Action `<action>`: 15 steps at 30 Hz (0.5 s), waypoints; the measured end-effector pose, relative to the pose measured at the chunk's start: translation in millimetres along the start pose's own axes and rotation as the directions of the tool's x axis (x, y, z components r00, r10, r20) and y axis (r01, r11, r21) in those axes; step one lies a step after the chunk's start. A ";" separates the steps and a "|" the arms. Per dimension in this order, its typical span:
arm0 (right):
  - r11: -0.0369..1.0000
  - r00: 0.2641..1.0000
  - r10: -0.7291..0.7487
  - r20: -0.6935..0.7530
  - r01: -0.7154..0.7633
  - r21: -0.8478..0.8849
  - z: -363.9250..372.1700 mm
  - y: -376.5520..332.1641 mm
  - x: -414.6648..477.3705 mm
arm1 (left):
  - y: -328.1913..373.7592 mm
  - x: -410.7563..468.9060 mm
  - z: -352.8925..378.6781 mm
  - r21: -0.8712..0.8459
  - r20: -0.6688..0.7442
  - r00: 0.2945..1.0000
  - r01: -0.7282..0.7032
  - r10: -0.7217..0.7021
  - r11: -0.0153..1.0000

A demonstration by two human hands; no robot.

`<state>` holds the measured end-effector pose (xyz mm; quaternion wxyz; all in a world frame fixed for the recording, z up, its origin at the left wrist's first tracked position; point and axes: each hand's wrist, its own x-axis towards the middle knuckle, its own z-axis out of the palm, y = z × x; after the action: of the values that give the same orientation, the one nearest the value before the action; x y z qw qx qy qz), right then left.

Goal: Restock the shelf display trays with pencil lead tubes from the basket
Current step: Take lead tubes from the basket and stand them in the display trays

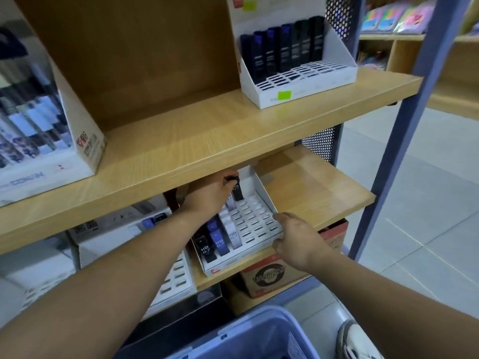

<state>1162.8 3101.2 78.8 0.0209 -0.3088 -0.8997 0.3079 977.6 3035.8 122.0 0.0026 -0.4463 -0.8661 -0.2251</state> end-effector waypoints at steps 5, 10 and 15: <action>0.998 1.000 0.023 -0.005 -0.023 0.051 1.9 -1.8 1.5 | 1.8 9.6 3.3 -0.168 -0.019 0.999 0.043 -0.047 0.985; 0.995 0.998 0.054 -0.017 -0.053 0.090 1.3 -2.2 1.7 | -1.2 7.9 6.4 -0.100 -0.079 0.996 0.035 -0.043 0.994; 0.992 0.998 0.070 -0.006 -0.069 0.105 1.8 0.6 2.4 | -3.2 14.6 10.1 0.080 -0.062 0.998 0.007 -0.002 0.997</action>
<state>1160.8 3101.9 76.7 0.0306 -0.3400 -0.8709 0.3535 968.3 3049.5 114.6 0.0467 -0.4369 -0.8748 -0.2039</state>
